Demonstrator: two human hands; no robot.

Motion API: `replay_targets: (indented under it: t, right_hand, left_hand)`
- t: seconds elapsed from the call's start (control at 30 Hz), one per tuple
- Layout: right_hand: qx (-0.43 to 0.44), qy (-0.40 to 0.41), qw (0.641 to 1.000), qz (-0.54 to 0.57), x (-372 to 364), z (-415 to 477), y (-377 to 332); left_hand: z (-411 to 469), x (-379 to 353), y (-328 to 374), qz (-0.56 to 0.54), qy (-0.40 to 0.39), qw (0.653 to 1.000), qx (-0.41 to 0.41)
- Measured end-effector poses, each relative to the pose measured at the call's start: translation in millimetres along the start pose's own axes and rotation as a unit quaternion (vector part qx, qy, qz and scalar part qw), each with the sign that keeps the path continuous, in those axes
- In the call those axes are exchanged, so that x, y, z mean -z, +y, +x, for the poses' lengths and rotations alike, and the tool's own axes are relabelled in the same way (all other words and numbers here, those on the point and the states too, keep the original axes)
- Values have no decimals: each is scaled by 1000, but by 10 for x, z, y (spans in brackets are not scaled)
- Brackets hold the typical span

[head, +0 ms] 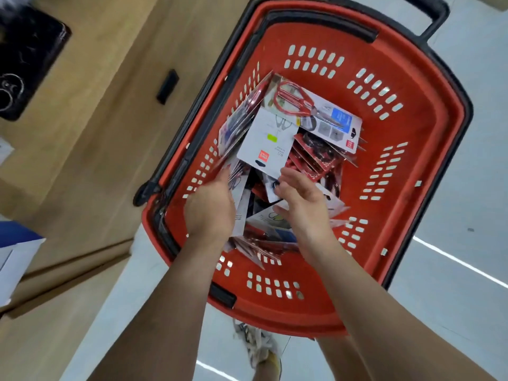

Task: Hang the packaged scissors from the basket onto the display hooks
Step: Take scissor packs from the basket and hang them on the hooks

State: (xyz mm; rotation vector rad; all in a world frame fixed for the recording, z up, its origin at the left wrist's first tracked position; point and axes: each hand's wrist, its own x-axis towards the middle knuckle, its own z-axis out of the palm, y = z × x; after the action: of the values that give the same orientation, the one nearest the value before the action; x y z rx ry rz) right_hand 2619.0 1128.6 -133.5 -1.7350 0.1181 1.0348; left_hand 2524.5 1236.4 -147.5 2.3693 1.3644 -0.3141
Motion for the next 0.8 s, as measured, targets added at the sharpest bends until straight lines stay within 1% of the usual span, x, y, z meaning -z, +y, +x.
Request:
replay_targets:
  t: [0.07, 0.13, 0.17, 0.23, 0.3, 0.37, 0.43, 0.47, 0.53, 0.57, 0.63, 0.7, 0.8]
  right_hand:
    - [-7, -21, 1000, -11, -30, -89, -27]
    - [-11, -56, 998, 1, -59, -208, -111]
    - [-15, -78, 997, 1, -68, -276, -153]
    - [-29, -118, 993, -7, -76, -403, -212]
    - [-38, -135, 990, 9, -39, -539, -243]
    - [-30, -133, 990, 19, 46, -612, -251]
    - [-24, -112, 993, 12, 125, -680, -273]
    - [-34, -91, 995, 19, 157, -711, -277]
    - [-78, -54, 994, 55, 181, -780, -296]
    - [-89, -45, 993, 61, 190, -832, -308]
    - [-87, -37, 994, 51, 217, -939, -356]
    - [-84, -34, 995, 46, 257, -1037, -425]
    - [-76, -29, 996, 31, 309, -1119, -541]
  left_hand:
    - [-86, 138, 18, 2, 10, 1000, -26]
    - [-237, 312, 71, -43, 31, 997, -47]
    - [-329, 412, 114, -75, 44, 995, -45]
    - [-505, 566, 181, -149, 57, 987, -18]
    - [-693, 629, 177, -237, 48, 970, 35]
    - [-838, 627, 133, -345, 35, 931, 112]
    - [-1014, 640, 121, -439, 36, 880, 177]
    - [-1093, 657, 142, -474, 35, 857, 201]
    - [-1241, 710, 214, -529, 9, 811, 250]
    - [-1307, 734, 248, -552, -12, 789, 269]
    - [-1388, 789, 282, -583, -43, 755, 296]
    - [-1435, 861, 270, -609, -57, 721, 326]
    - [-1504, 947, 241, -632, -70, 690, 345]
